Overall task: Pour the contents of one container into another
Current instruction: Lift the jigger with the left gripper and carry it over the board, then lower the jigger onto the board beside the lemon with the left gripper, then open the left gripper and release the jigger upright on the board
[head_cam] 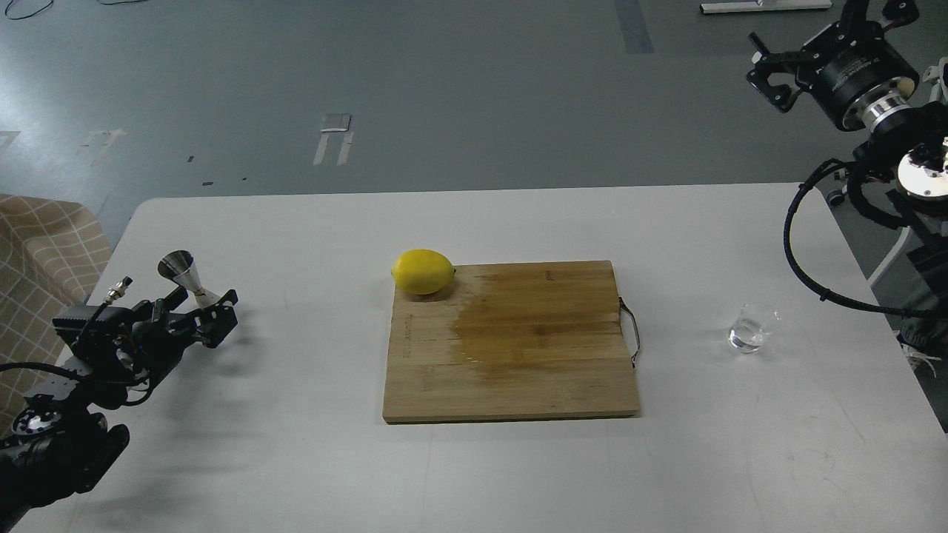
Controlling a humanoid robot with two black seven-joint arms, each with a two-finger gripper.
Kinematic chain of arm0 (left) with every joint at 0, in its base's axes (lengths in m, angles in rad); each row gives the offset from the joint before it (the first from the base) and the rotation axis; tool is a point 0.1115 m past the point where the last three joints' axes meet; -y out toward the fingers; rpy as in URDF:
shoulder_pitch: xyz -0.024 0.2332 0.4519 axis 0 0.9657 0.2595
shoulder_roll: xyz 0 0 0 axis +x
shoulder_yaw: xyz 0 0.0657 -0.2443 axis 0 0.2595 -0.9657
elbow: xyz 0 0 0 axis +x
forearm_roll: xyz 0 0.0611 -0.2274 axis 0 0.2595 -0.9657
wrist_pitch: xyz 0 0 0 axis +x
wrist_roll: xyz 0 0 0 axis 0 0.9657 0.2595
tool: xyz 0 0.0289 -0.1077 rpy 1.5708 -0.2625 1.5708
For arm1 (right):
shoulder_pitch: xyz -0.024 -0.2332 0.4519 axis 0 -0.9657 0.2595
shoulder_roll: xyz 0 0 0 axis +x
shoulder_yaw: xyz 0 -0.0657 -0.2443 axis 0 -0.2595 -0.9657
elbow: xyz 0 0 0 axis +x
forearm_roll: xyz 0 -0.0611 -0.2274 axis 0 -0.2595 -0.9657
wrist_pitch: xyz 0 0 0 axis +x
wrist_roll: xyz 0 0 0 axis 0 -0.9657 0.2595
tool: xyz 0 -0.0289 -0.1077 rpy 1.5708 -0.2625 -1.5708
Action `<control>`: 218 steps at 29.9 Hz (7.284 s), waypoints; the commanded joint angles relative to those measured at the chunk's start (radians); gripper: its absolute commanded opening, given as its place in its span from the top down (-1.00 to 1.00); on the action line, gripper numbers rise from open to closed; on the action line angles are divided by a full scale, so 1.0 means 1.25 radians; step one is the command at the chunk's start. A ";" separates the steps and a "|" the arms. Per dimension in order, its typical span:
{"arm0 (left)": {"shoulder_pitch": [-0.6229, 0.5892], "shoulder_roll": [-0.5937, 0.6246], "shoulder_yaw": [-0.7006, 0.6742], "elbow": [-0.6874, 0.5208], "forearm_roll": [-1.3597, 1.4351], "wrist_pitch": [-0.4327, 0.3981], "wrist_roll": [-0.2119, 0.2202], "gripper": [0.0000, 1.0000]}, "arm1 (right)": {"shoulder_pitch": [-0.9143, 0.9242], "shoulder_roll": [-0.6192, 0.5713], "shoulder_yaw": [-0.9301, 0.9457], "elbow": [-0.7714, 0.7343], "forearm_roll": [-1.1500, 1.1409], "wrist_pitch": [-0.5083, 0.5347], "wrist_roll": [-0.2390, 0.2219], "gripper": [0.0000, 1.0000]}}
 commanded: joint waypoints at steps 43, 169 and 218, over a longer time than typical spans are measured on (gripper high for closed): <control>-0.073 0.342 0.028 -0.624 0.002 -0.145 0.000 1.00 | 0.005 0.001 -0.001 -0.001 -0.001 0.000 0.000 -1.00; -0.208 -0.174 0.206 -0.500 0.271 -0.353 0.100 1.00 | 0.200 0.083 -0.109 -0.046 -0.029 -0.019 -0.009 -1.00; -0.167 -0.170 0.176 -0.490 0.271 -0.309 0.090 0.33 | 0.204 0.083 -0.108 -0.048 -0.029 -0.019 -0.005 -1.00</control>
